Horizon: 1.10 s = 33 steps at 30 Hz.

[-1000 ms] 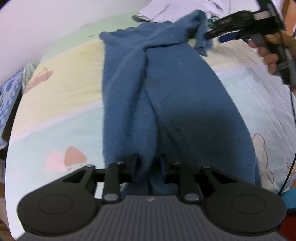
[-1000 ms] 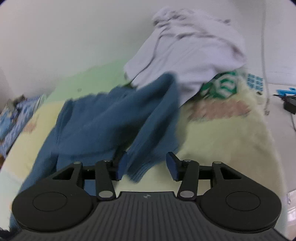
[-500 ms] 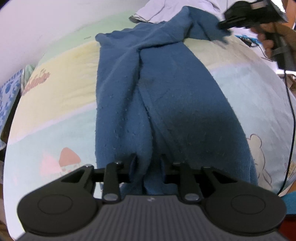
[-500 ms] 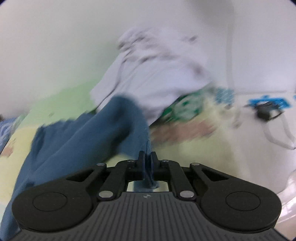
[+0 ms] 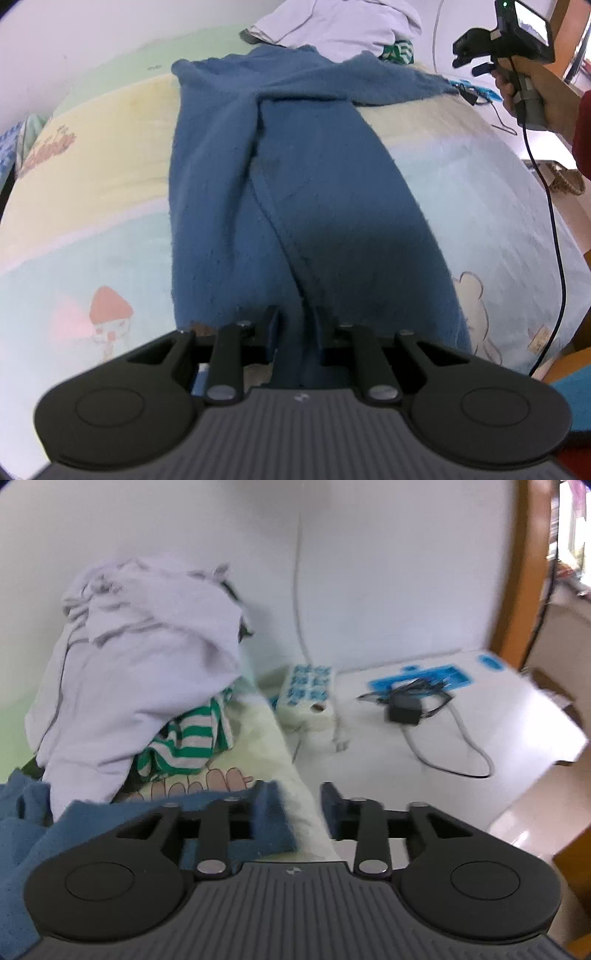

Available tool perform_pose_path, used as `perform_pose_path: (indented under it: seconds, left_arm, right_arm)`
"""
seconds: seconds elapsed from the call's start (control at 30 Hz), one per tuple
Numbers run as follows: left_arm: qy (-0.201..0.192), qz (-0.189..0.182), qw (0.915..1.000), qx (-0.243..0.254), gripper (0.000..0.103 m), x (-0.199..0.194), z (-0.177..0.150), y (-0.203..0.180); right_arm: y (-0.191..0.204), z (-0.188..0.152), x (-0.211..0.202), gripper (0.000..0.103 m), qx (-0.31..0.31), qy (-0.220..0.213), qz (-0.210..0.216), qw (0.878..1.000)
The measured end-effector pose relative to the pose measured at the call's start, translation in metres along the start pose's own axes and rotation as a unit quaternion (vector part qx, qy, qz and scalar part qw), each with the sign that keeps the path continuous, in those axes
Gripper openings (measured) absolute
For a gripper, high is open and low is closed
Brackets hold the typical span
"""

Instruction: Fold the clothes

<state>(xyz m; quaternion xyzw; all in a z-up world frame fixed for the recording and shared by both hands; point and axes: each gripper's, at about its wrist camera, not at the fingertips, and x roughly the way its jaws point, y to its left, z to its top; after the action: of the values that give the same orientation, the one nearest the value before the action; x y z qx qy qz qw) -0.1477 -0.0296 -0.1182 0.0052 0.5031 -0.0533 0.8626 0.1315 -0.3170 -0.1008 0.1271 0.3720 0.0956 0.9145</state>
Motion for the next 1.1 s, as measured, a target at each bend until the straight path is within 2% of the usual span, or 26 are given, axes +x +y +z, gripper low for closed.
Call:
perform_pose_path:
  seconds: [0.1, 0.17, 0.23, 0.33, 0.47, 0.5, 0.57, 0.63, 0.67, 0.73, 0.8, 0.9, 0.93, 0.97, 1.0, 1.07, 1.1]
  left_arm:
    - [-0.003, 0.01, 0.9999, 0.0, 0.015, -0.002, -0.004, 0.002]
    - [0.001, 0.025, 0.9997, -0.001, 0.018, 0.001, -0.004, 0.005]
    - [0.004, 0.039, 0.9992, -0.002, 0.008, 0.004, -0.004, 0.008]
    - [-0.009, 0.041, 0.999, -0.013, 0.005, -0.007, -0.002, 0.017]
    - [-0.049, 0.032, 0.9977, -0.035, 0.005, -0.04, 0.003, 0.029]
    - [-0.059, 0.03, 0.997, -0.041, 0.005, -0.048, 0.004, 0.032]
    - [-0.078, 0.031, 0.9952, -0.05, 0.004, -0.063, 0.005, 0.036]
    - [-0.097, 0.035, 0.993, -0.058, 0.004, -0.077, 0.006, 0.039]
    - [-0.105, 0.033, 0.9919, -0.064, 0.004, -0.082, 0.005, 0.041]
    - [-0.118, 0.027, 0.9898, -0.075, 0.004, -0.09, 0.005, 0.047]
    - [-0.107, 0.024, 0.9912, -0.075, 0.004, -0.085, 0.003, 0.048]
    - [-0.072, 0.015, 0.9965, -0.04, 0.005, -0.062, -0.004, 0.033]
    - [-0.064, 0.017, 0.9975, -0.023, 0.012, -0.055, -0.006, 0.025]
    - [-0.059, 0.022, 0.998, -0.005, 0.029, -0.048, -0.008, 0.017]
    - [-0.056, 0.03, 0.9979, 0.012, 0.033, -0.042, -0.009, 0.011]
    - [-0.05, 0.045, 0.9968, 0.043, 0.053, -0.03, -0.011, 0.002]
    - [-0.046, 0.05, 0.9961, 0.057, 0.058, -0.025, -0.012, -0.001]
  right_arm:
    - [0.006, -0.011, 0.001, 0.042, 0.012, 0.019, 0.029, 0.999]
    - [0.025, -0.023, 0.009, 0.041, 0.02, 0.051, 0.071, 0.996]
    - [0.046, -0.036, 0.018, 0.041, 0.027, 0.085, 0.115, 0.989]
    - [0.078, -0.056, 0.031, 0.041, 0.038, 0.135, 0.18, 0.974]
    - [0.12, -0.082, 0.049, 0.041, 0.052, 0.2, 0.264, 0.942]
    - [0.121, -0.082, 0.055, 0.037, 0.07, 0.204, 0.266, 0.94]
    - [0.118, -0.079, 0.066, 0.037, 0.111, 0.204, 0.263, 0.936]
    - [0.121, -0.07, 0.067, 0.028, 0.122, 0.193, 0.255, 0.94]
    - [0.125, -0.065, 0.063, 0.019, 0.108, 0.182, 0.255, 0.944]
    - [0.131, -0.059, 0.054, 0.015, 0.08, 0.161, 0.257, 0.949]
    - [0.134, -0.057, 0.052, 0.012, 0.067, 0.157, 0.246, 0.954]
    - [0.139, -0.058, 0.054, 0.01, 0.049, 0.152, 0.239, 0.958]
    - [0.141, -0.058, 0.055, 0.01, 0.043, 0.151, 0.236, 0.959]
    - [0.142, -0.058, 0.056, 0.01, 0.037, 0.149, 0.234, 0.96]
    - [0.144, -0.058, 0.057, 0.011, 0.031, 0.147, 0.231, 0.961]
    - [0.149, -0.058, 0.055, 0.012, 0.01, 0.143, 0.225, 0.964]
    - [0.149, -0.059, 0.054, 0.014, 0.006, 0.142, 0.224, 0.964]
